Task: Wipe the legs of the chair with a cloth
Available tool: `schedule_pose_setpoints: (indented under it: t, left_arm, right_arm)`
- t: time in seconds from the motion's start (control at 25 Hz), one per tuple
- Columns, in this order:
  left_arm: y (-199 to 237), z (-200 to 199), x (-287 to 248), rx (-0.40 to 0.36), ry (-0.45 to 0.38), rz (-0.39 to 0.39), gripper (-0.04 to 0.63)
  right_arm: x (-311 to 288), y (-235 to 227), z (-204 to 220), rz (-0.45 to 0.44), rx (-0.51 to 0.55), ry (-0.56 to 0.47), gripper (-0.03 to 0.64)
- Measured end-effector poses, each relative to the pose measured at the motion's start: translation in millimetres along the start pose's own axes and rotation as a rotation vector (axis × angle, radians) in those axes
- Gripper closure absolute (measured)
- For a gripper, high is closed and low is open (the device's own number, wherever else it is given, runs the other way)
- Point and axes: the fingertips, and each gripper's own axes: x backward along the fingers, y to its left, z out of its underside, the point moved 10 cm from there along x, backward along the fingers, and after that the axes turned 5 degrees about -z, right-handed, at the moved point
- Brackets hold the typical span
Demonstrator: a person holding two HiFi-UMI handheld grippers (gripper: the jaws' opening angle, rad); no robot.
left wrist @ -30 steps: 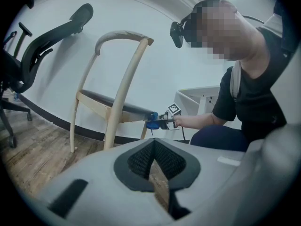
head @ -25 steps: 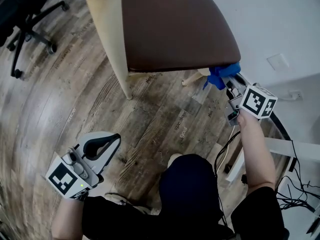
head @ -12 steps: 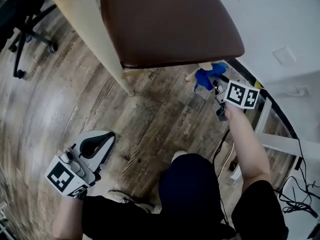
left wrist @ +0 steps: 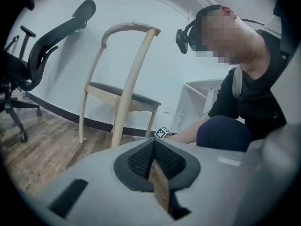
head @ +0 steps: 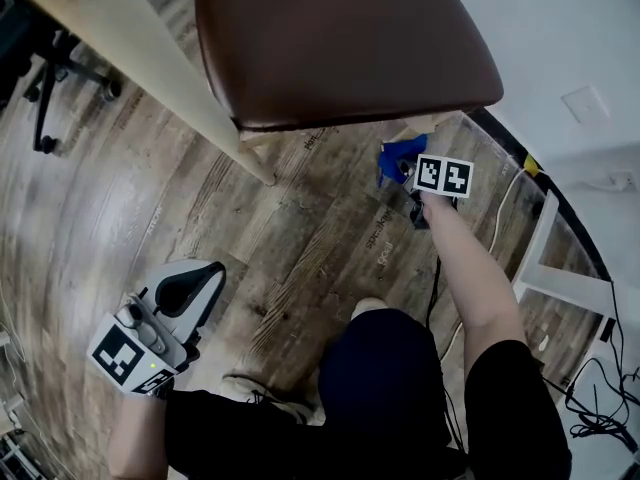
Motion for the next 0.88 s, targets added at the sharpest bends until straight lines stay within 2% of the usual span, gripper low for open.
schedule_pose_setpoints:
  t: [0.2, 0.36, 0.56, 0.68, 0.88]
  left_arm:
    - [0, 3, 1, 0.002, 0.020, -0.002, 0.598]
    - [4, 7, 5, 0.011, 0.032, -0.015, 0.598]
    - [5, 6, 6, 0.022, 0.022, -0.011, 0.598]
    - [4, 5, 4, 0.016, 0.018, 0.001, 0.598]
    - [6, 6, 3, 0.021, 0.014, 0.006, 0.598]
  right_arm:
    - [-35, -17, 24, 0.067, -0.032, 0.062, 0.551]
    - [-44, -22, 31, 0.064, -0.079, 0.043, 0.551]
    - [-42, -20, 30, 0.060, -0.081, 0.038, 0.551]
    - [-34, -11, 31, 0.033, -0.184, -0.031, 0.552]
    - [-16, 22, 18, -0.111, -0.406, -0.238, 0.552]
